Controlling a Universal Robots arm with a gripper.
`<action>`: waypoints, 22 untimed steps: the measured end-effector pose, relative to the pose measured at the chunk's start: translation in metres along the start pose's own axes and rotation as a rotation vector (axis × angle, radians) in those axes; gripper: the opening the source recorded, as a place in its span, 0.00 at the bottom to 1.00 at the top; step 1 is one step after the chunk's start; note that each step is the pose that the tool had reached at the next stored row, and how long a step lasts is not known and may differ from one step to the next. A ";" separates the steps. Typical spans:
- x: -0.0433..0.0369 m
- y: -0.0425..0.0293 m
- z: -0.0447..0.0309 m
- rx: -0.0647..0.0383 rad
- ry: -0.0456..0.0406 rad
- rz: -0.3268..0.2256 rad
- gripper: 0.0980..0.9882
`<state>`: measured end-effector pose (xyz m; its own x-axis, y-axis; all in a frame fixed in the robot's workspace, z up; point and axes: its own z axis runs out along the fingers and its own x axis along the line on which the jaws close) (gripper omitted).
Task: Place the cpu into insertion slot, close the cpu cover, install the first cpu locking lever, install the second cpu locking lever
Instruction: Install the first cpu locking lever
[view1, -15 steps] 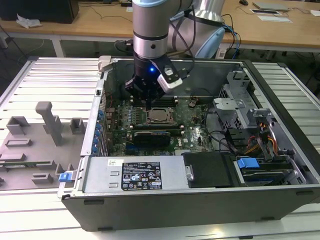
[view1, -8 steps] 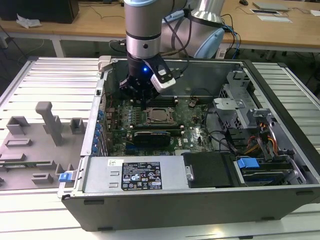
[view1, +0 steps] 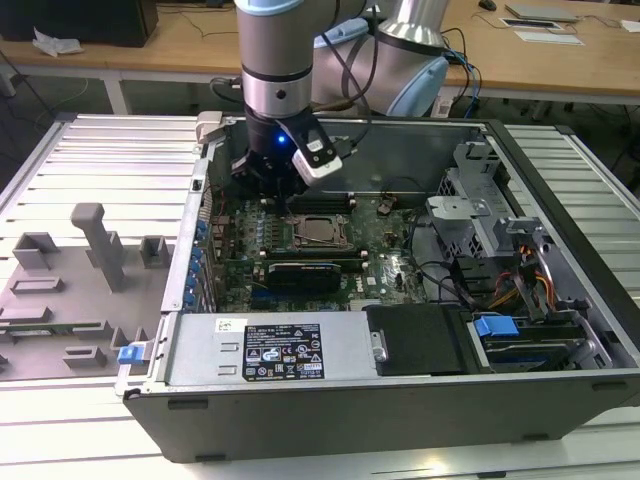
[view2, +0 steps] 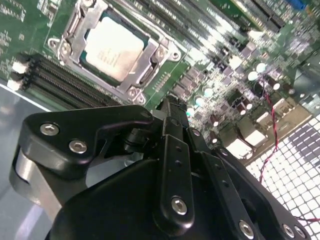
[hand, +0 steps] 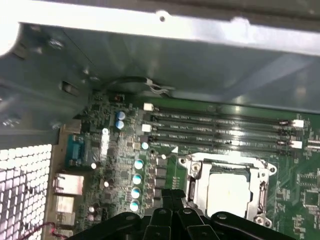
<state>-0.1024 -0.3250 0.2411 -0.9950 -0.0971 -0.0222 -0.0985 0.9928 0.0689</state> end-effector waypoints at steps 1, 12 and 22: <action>0.0011 0.0001 0.0000 -0.009 -0.0014 0.000 0.01; 0.0100 0.0010 -0.0002 -0.127 -0.0178 0.002 0.01; 0.0068 0.0007 -0.0001 -0.154 -0.0212 0.002 0.01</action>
<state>-0.1092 -0.3250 0.2411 -0.9948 -0.0920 -0.0429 -0.0993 0.9702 0.2211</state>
